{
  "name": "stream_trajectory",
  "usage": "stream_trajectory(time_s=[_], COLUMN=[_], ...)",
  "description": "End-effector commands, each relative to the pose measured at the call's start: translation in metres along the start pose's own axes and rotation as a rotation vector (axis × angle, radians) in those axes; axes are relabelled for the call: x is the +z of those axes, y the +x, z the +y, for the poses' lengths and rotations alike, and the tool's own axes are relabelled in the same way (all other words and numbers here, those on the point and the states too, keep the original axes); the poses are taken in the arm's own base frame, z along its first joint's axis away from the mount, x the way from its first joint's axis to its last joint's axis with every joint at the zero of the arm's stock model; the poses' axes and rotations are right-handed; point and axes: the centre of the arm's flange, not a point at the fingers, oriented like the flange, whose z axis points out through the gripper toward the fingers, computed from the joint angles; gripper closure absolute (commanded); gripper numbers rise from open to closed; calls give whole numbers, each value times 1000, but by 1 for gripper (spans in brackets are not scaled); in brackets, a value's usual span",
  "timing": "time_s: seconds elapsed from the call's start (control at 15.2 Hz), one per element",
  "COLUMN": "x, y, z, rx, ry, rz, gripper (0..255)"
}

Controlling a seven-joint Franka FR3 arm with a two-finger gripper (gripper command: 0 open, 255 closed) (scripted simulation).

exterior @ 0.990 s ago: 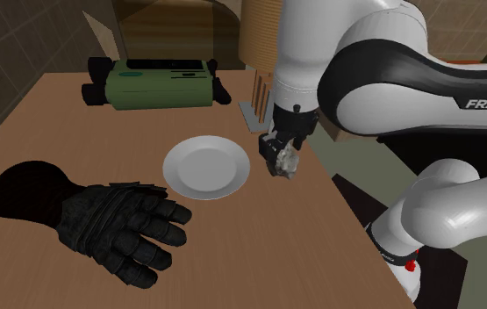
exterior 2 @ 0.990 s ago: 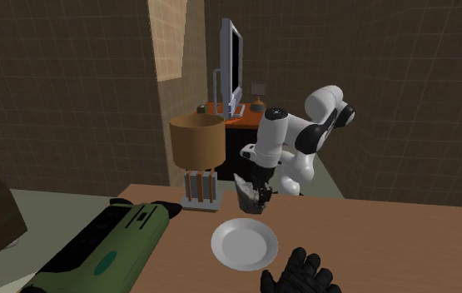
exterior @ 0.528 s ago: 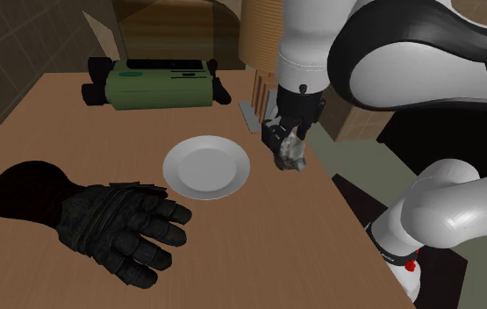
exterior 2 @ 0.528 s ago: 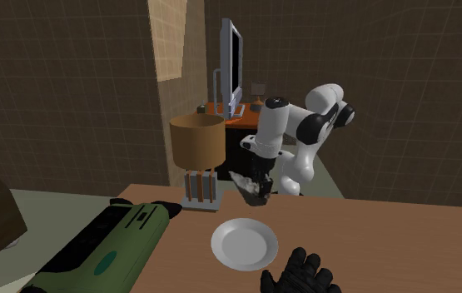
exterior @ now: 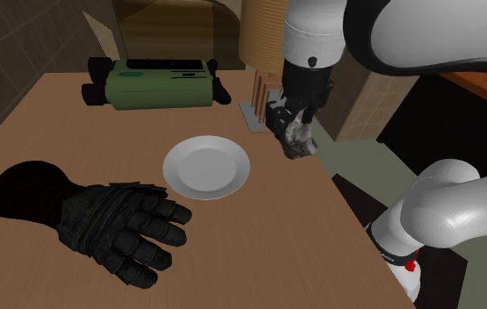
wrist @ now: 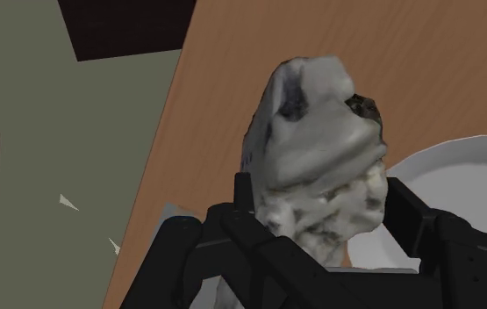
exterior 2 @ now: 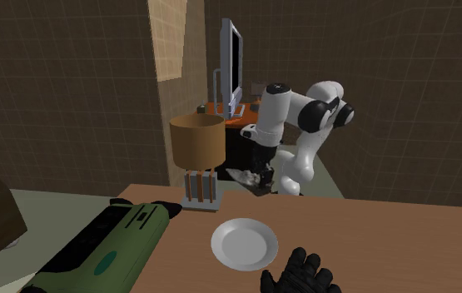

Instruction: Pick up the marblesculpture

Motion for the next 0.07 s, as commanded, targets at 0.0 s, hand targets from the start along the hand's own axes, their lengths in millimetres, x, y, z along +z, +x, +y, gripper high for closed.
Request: stream_trajectory(time_s=[0.0], x=[-4], y=[1], z=[0], rx=[0], ry=[0], rz=[0], gripper=[255])
